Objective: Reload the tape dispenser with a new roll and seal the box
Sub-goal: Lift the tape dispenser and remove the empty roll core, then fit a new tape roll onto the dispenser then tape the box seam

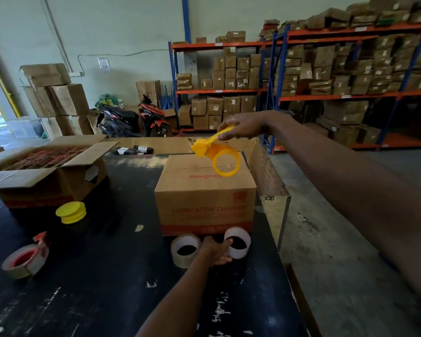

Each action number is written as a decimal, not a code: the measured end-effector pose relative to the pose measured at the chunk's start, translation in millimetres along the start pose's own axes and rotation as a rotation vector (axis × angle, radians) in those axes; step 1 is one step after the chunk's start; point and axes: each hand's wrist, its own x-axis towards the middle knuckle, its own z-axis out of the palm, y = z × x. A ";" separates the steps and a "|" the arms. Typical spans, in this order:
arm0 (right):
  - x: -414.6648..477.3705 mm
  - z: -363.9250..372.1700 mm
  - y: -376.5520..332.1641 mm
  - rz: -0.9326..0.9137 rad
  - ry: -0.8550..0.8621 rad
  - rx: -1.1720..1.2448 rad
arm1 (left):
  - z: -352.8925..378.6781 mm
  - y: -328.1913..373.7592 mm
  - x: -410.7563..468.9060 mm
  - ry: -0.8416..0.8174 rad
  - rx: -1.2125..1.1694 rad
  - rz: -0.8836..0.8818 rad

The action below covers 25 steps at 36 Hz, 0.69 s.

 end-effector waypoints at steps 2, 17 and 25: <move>3.4 -0.3 3.0 0.002 -0.010 0.001 | 5.6 -10.3 10.4 0.007 0.027 -0.026; 20.7 8.9 18.6 -0.012 -0.053 0.016 | -6.1 -6.0 15.6 0.106 0.315 0.040; 29.8 24.5 14.2 0.013 -0.058 0.008 | -101.6 -21.9 -1.1 0.600 0.433 0.605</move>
